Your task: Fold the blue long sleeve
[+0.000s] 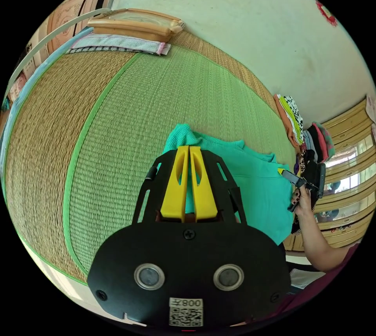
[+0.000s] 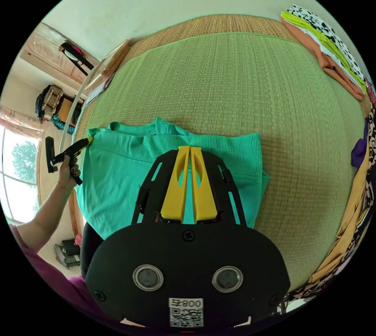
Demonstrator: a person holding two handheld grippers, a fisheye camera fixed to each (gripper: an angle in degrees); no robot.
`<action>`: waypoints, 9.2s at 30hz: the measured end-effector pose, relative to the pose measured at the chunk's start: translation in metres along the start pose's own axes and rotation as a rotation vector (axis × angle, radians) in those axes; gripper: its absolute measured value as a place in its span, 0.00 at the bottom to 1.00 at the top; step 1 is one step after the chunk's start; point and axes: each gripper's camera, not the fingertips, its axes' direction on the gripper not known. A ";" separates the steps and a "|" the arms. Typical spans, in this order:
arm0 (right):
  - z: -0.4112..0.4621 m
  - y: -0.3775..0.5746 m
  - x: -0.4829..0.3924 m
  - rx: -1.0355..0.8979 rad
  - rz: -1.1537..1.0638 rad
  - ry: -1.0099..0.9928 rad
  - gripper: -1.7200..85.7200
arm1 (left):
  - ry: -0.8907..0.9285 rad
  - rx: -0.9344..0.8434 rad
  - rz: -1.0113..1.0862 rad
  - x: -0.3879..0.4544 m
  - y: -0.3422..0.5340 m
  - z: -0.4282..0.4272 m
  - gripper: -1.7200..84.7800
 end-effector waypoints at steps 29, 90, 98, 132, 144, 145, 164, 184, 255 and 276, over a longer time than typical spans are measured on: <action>-0.152 0.235 0.107 0.044 0.181 -0.228 0.09 | 0.139 -0.060 -0.122 -0.123 0.190 -0.079 0.11; -0.208 0.400 0.140 0.121 0.161 -0.499 0.03 | 0.179 -0.299 0.975 0.373 0.424 0.233 0.13; -0.213 0.387 0.142 0.105 0.124 -0.498 0.03 | -0.120 -0.301 1.255 0.472 0.485 0.315 0.12; -0.117 0.215 0.312 0.024 0.422 -0.642 0.15 | 0.094 -0.344 0.935 0.570 0.489 0.460 0.03; -0.101 0.170 0.336 0.013 0.414 -0.734 0.14 | 0.138 -0.347 0.890 0.588 0.480 0.482 0.03; -0.101 0.168 0.338 0.021 0.416 -0.746 0.14 | 0.136 -0.349 0.893 0.590 0.480 0.484 0.03; -0.102 0.154 0.362 0.031 0.413 -0.742 0.08 | 0.120 -0.362 0.938 0.606 0.478 0.492 0.03; -0.078 0.125 0.330 -0.031 0.405 -0.717 0.06 | 0.123 -0.378 0.949 0.577 0.471 0.447 0.03; 0.096 0.006 -0.289 0.056 0.125 -0.500 0.03 | 0.727 0.087 -0.161 -0.171 0.316 -0.055 0.03; 0.234 -0.023 -0.348 -0.119 0.100 -0.410 0.05 | 0.602 0.070 -0.382 -0.277 0.312 -0.074 0.04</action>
